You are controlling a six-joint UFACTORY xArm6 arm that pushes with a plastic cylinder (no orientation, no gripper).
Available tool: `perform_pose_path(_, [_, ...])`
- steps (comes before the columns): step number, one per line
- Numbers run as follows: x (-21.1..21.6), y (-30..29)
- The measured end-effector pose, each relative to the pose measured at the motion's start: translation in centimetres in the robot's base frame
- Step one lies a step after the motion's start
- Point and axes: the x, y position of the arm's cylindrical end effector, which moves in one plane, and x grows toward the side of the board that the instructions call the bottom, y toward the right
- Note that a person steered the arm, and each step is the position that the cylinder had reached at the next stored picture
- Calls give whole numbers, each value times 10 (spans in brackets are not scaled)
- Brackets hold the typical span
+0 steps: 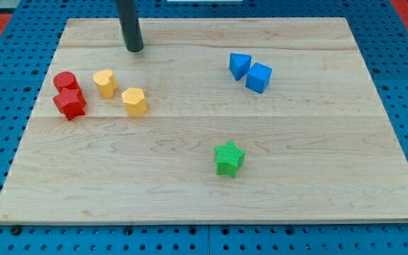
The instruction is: Place the green blocks at the top left side of the board
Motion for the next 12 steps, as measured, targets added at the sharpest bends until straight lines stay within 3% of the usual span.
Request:
perform_pose_path(1, [0,23])
perform_pose_path(2, [-29,22])
perform_pose_path(4, [-39,-42])
perform_pose_path(7, [-23,61])
perform_pose_path(11, [92,118])
perform_pose_path(12, [140,169])
